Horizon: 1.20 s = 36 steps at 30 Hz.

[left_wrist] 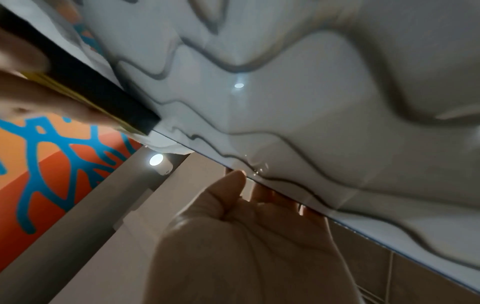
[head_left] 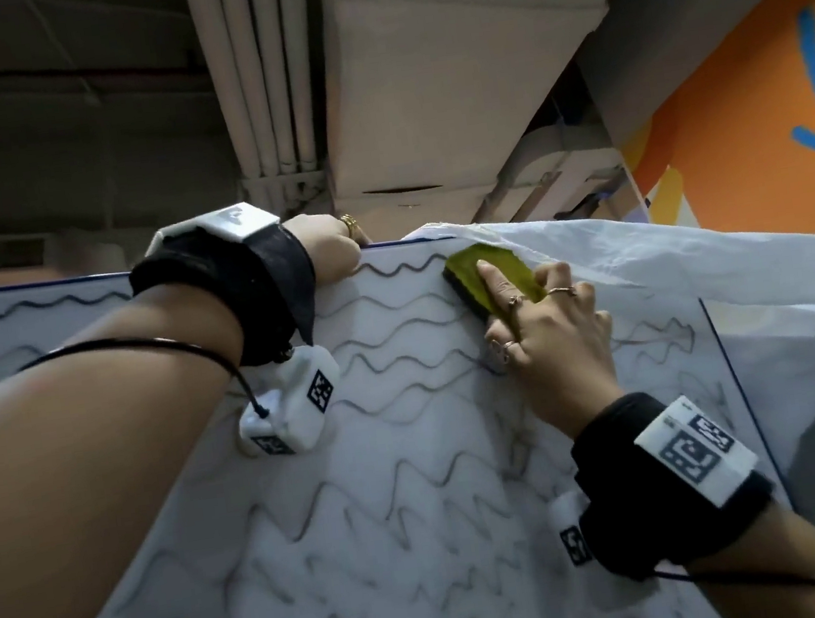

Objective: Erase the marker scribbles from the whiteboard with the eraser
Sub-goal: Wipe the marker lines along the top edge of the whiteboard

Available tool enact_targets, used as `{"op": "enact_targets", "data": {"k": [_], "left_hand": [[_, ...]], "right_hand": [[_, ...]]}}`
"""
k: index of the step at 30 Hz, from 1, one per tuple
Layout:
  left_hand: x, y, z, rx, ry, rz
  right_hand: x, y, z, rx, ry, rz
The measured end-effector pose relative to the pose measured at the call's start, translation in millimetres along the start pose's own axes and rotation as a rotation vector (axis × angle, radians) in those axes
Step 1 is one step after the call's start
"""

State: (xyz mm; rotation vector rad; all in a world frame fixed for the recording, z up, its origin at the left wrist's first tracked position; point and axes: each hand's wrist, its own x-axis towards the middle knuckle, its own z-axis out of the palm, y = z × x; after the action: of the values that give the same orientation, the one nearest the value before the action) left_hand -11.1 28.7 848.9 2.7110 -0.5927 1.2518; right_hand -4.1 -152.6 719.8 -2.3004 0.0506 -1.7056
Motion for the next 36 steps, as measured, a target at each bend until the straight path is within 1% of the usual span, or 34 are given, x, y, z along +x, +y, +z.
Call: {"op": "enact_targets", "data": {"k": [1, 3, 5, 7, 9, 10, 12, 15, 17, 19, 21, 23, 26, 28, 30, 33, 36], "left_hand": [[-1.3, -1.0, 0.5, 0.000, 0.003, 0.006], [-2.1, -2.4, 1.9, -0.001, 0.018, 0.015], [-4.3, -4.4, -1.9, -0.018, 0.055, 0.006], [-5.9, -10.4, -11.1, -0.004, 0.103, -0.022], [-10.9, -23.5, -18.7, 0.029, 0.140, -0.075], [-15.0, -30.0, -20.3, 0.032, 0.137, -0.093], [-20.8, -40.6, -16.7, 0.037, 0.118, -0.081], [-26.0, -50.4, -10.2, 0.013, 0.130, -0.064], [-29.8, -55.0, -9.1, 0.025, 0.134, -0.036], [-34.2, -60.3, -7.4, 0.080, 0.162, -0.023], [-37.3, -69.0, -7.7, 0.138, 0.210, -0.033], [-39.0, -77.6, -9.0, 0.185, 0.205, -0.057], [-44.5, -92.2, -10.6, 0.243, 0.153, -0.084], [-48.9, -97.5, -8.6, 0.251, 0.127, -0.063], [-54.0, -102.5, -8.6, 0.236, 0.113, -0.027], [-62.0, -113.1, -11.7, 0.207, 0.124, -0.001], [-61.6, -107.9, -10.2, 0.200, 0.141, 0.044]], "right_hand": [[3.6, -11.3, 1.3, 0.011, -0.005, -0.017], [4.8, -35.4, 3.6, 0.005, -0.026, -0.109], [-2.8, -46.1, 5.7, -0.030, -0.056, -0.193], [-11.6, -39.1, 5.5, -0.067, -0.080, -0.207], [-14.1, -33.3, 3.3, -0.090, -0.068, -0.168], [-11.4, -35.4, 3.3, -0.081, -0.055, -0.150], [-2.0, -52.6, 7.3, -0.017, -0.037, -0.148], [-2.6, -84.5, 13.8, 0.024, -0.076, -0.242], [-10.5, -79.6, 16.1, -0.024, -0.098, -0.290], [-14.1, -60.3, 11.4, -0.070, -0.077, -0.275], [-8.5, -51.3, 4.2, -0.079, -0.041, -0.200], [3.3, -62.2, 1.5, -0.040, -0.019, -0.182], [5.5, -106.6, 9.8, 0.029, -0.044, -0.263], [-4.7, -121.3, 18.9, 0.038, -0.069, -0.294], [-14.2, -119.0, 24.6, 0.005, -0.085, -0.281], [-16.0, -113.5, 21.1, -0.034, -0.049, -0.248], [-6.9, -116.9, 14.6, 0.018, -0.014, -0.175]]}}
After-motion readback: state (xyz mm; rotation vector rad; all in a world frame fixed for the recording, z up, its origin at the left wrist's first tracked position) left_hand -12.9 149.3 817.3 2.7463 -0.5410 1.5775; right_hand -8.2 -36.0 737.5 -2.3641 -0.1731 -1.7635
